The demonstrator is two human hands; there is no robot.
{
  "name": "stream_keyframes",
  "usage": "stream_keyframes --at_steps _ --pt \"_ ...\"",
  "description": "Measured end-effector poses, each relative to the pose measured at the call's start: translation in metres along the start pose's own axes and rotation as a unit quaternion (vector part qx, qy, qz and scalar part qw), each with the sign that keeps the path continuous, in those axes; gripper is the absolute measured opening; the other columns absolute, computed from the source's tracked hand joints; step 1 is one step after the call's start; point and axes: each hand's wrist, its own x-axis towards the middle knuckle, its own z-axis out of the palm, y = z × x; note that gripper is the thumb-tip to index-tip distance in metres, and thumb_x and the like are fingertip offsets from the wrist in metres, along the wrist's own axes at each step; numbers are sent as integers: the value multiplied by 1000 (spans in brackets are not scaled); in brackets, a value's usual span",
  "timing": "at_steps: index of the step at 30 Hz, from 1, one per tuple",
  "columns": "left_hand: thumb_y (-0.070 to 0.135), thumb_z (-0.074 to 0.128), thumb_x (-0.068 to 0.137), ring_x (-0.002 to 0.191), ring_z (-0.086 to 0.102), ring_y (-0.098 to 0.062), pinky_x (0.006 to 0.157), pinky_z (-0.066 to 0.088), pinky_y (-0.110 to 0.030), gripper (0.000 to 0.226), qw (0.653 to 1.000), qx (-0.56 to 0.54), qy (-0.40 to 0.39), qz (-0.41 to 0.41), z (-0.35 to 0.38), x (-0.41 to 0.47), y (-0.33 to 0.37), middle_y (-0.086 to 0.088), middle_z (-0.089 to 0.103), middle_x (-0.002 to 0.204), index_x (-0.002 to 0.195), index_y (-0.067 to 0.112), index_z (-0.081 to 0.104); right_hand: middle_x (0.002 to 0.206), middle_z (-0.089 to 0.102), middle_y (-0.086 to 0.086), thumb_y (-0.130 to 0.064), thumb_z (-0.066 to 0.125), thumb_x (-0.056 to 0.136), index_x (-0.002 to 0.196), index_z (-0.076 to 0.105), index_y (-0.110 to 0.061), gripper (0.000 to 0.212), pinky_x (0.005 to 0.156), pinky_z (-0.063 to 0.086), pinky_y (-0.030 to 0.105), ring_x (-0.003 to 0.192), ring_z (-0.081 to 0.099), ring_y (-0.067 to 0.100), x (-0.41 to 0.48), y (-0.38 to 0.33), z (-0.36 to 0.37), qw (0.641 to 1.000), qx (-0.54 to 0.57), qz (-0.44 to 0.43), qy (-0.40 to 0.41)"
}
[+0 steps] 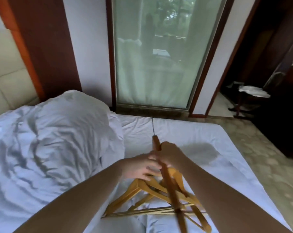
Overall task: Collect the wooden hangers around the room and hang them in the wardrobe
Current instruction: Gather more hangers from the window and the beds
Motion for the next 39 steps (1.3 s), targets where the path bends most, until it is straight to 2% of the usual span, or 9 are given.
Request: stream_keyframes --at_steps 2,6,11,16,22,27,30,33,39 --pt "15 62 89 117 62 -24 102 44 -47 37 995 -75 -60 -18 9 28 -4 -7 64 124 126 14 56 74 57 4 -53 51 91 86 53 -17 37 53 42 24 65 59 20 13 14 12 1000 25 -4 -15" --pt "7 56 93 55 59 -9 74 57 -33 15 984 -172 48 -19 12 65 -18 0 55 72 105 15 59 92 54 16 -27 53 94 129 36 -10 43 66 43 33 78 57 29 44 43 19 997 75 6 22" --pt "10 49 97 41 33 -7 37 31 -16 29 975 -206 48 -65 -12 69 -50 2 34 59 124 20 51 126 52 8 -55 46 92 122 46 -17 49 93 43 38 116 51 28 89 76 28 972 159 20 170" --pt "11 45 97 40 26 -6 34 22 -15 33 979 -190 35 -61 -49 59 -85 1 29 57 128 19 52 121 60 1 -46 44 96 129 47 -31 36 87 47 26 111 58 17 123 52 61 952 278 -128 14" --pt "12 45 95 35 25 -2 32 24 -14 38 966 -228 -104 -65 -94 41 -105 5 30 53 129 24 57 74 64 13 -24 50 98 98 63 -11 18 60 58 37 65 65 29 145 -9 81 868 491 -62 -46" --pt "13 49 88 36 21 -5 34 25 -15 43 975 -166 -56 -136 -99 44 -157 5 28 53 126 30 61 90 56 -2 -12 35 100 76 45 -32 32 76 44 25 89 56 20 153 0 158 968 232 -1 -96" --pt "12 46 88 37 18 -6 36 21 -16 46 967 -180 -72 -164 -99 49 -194 6 26 52 125 33 62 116 58 13 -7 42 96 98 45 -18 12 85 47 30 107 57 30 152 8 208 970 200 71 -120" --pt "13 45 87 37 18 -6 37 20 -16 48 962 -175 -91 -187 -111 58 -222 6 25 53 126 35 61 108 55 14 3 52 86 114 38 -14 35 55 49 19 82 62 26 151 17 224 933 311 142 -114" --pt "24 56 89 55 45 -10 62 49 -24 19 987 24 5 -160 -114 95 -260 5 45 63 106 25 66 90 67 6 -20 57 93 106 59 -21 13 66 47 26 84 63 23 157 29 252 977 207 3 -46"
